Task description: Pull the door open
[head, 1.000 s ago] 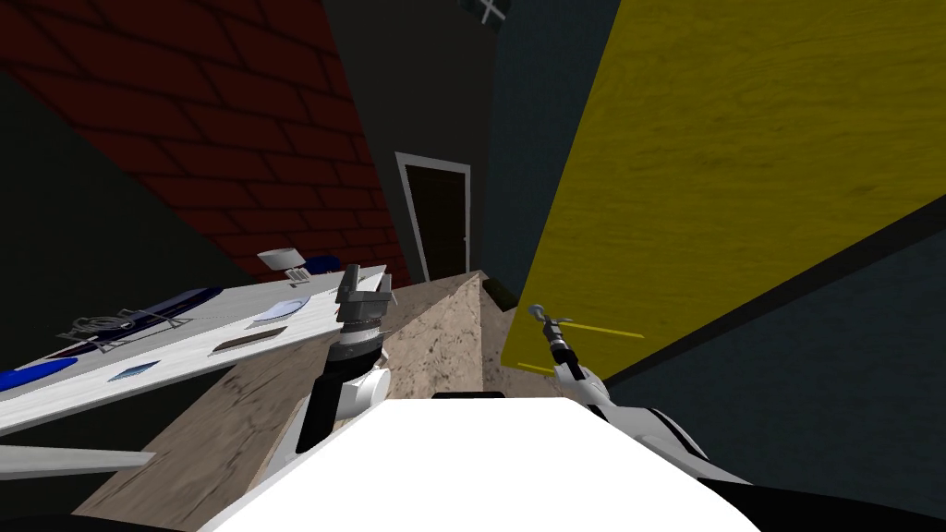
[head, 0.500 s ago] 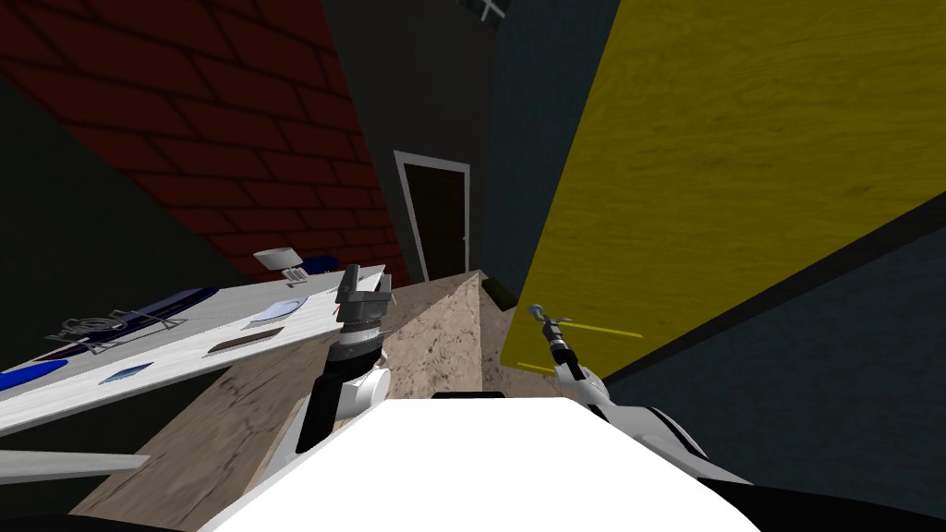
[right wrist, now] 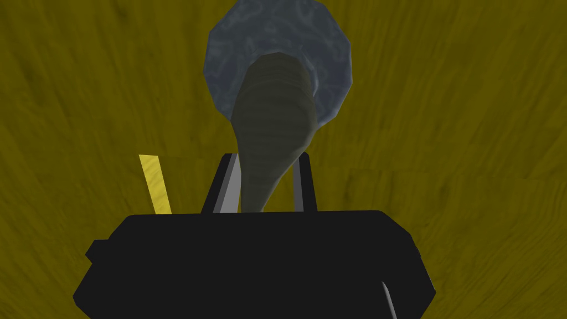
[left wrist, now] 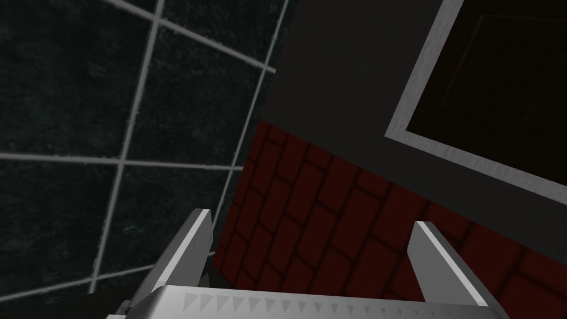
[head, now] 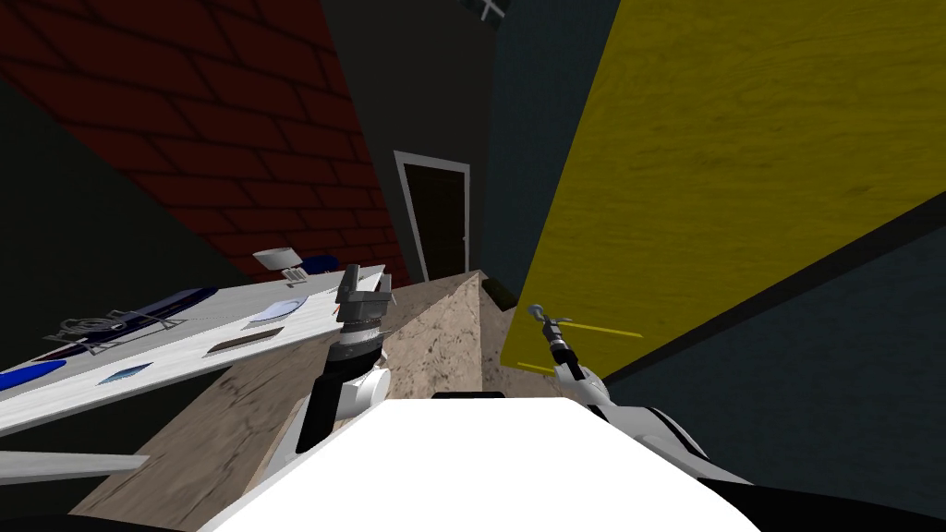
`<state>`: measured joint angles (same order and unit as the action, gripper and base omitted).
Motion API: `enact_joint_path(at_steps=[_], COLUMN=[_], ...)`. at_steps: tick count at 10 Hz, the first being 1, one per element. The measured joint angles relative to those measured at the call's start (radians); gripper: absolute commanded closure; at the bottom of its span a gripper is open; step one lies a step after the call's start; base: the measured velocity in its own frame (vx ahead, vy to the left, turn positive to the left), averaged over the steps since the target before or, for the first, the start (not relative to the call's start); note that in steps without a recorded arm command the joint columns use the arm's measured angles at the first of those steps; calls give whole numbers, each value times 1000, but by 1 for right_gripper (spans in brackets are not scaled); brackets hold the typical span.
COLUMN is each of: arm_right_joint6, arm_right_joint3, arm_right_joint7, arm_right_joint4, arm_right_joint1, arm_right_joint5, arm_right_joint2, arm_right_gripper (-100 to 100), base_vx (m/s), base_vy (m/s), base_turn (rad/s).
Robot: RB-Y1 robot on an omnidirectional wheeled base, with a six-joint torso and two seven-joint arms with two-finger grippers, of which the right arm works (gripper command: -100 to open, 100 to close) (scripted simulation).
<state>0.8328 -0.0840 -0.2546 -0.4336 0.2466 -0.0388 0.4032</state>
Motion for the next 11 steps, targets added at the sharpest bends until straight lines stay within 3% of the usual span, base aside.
enact_joint_path(at_steps=[11], arm_right_joint6=[8], arm_right_joint3=[14], arm_right_joint7=[-15], arm_right_joint4=[-1], arm_right_joint1=[-3], arm_right_joint5=[9], arm_right_joint2=[4], arm_right_gripper=[100], base_vx=[-1], base_vy=[-2], base_turn=[-7])
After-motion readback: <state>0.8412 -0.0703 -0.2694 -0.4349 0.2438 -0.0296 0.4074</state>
